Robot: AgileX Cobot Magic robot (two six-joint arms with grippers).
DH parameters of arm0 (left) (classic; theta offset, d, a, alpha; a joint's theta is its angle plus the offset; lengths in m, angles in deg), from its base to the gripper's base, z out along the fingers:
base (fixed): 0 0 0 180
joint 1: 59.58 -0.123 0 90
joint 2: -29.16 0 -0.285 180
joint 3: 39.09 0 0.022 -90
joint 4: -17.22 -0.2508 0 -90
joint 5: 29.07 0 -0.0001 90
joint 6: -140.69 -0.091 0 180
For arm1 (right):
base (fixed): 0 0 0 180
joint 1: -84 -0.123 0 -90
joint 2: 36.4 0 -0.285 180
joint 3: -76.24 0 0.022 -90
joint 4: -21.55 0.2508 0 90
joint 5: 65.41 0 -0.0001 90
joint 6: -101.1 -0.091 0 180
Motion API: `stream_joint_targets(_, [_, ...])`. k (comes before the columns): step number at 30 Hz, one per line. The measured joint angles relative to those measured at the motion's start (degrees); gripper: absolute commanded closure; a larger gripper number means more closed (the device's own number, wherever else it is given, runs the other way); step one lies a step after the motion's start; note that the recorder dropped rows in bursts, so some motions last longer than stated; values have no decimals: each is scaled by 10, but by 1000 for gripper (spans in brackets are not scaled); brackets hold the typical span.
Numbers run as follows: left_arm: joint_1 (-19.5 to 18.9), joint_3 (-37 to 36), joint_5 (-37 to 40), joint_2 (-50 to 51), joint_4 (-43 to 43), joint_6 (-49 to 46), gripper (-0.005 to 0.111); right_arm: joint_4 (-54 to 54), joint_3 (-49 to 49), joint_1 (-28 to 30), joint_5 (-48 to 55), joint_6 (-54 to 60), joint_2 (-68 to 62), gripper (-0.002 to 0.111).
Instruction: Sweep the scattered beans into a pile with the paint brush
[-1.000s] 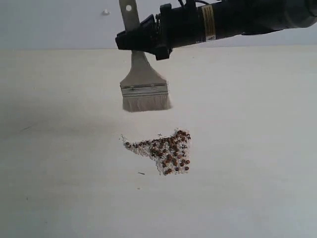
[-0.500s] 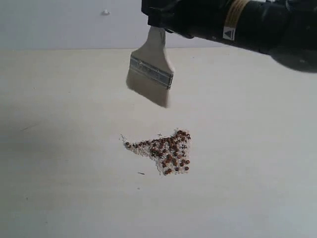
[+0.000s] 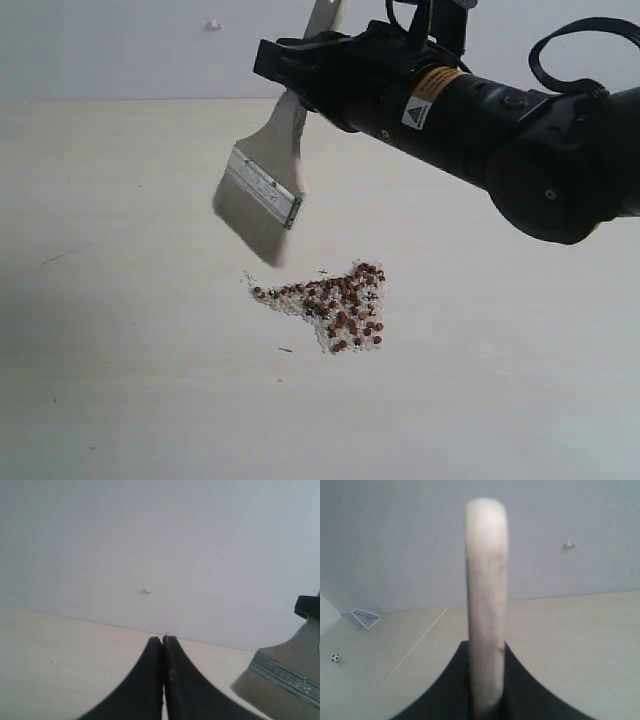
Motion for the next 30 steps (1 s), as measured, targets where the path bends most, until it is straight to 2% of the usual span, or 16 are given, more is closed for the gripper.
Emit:
stream_joint_targets(4, [0, 0, 0, 0, 0, 0, 107, 15, 0, -13, -5, -7, -5, 108])
stream_joint_targets(6, [0, 0, 0, 0, 0, 0, 107, 66, 0, -37, -13, 29, -11, 108])
stream_joint_targets(10, [0, 0, 0, 0, 0, 0, 107, 284, 0, -115, -69, 198, -20, 108])
stream_joint_targets(13, [0, 0, -1, 0, 0, 0, 107, 482, 0, -186, -168, 361, -30, 108])
stream_joint_targets(16, [0, 0, -1, 0, 0, 0, 107, 581, 0, -232, -247, 434, -52, 108])
stream_joint_targets(22, [0, 0, -1, 0, 0, 0, 107, 648, -26, -271, -328, 443, -130, 108])
stream_joint_targets(30, [0, 0, -1, 0, 0, 0, 107, 700, -127, -280, -340, 442, -241, 108])
